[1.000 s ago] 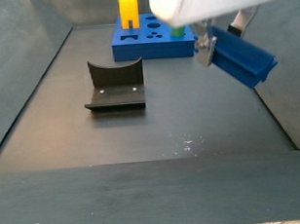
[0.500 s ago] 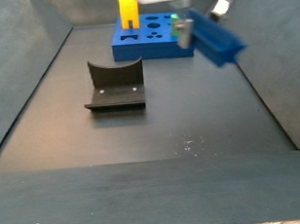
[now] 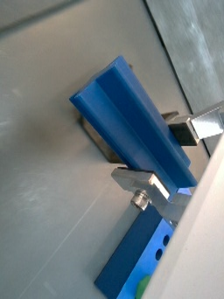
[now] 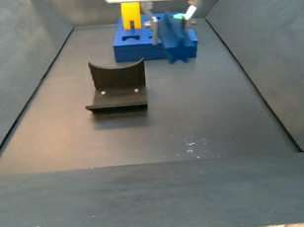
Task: Pick up the star object. Move up. Place the star object on the fixture. Regrasp the star object. Move to above the board. Insert the star object.
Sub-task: Place the star object on the fixture.
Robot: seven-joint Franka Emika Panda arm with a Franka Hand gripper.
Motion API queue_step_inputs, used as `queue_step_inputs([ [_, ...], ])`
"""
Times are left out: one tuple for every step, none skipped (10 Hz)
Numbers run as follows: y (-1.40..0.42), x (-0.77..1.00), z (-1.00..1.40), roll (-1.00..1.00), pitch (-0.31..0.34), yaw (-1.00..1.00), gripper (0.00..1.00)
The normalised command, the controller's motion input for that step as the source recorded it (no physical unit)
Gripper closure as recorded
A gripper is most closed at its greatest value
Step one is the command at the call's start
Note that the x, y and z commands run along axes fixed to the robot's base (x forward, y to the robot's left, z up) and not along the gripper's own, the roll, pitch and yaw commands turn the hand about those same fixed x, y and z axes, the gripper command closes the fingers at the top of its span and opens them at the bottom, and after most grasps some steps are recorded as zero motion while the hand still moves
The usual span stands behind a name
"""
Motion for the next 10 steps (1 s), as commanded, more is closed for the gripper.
queue_step_inputs([
  [-0.32, 1.00, -0.17, 0.01, 0.001, -0.12, 1.00],
  [-0.29, 1.00, -0.16, 0.00, 0.009, -0.05, 1.00],
  [-0.26, 1.00, -0.15, 0.00, 0.016, -0.02, 1.00],
  [-0.23, 1.00, -0.14, 0.00, 0.018, -0.01, 1.00],
  [-0.18, 1.00, -0.12, 0.00, 0.031, 0.02, 1.00],
  [-0.16, 1.00, -0.11, 0.00, 0.037, 0.02, 1.00],
  [0.05, 0.79, 0.82, -1.00, 0.011, -0.09, 1.00],
  [0.09, 0.62, 0.79, -1.00, 0.029, -0.09, 1.00],
  [0.09, 0.48, 0.60, -1.00, 0.044, -0.10, 1.00],
  [0.06, 0.34, 0.39, -1.00, 0.052, -0.10, 1.00],
])
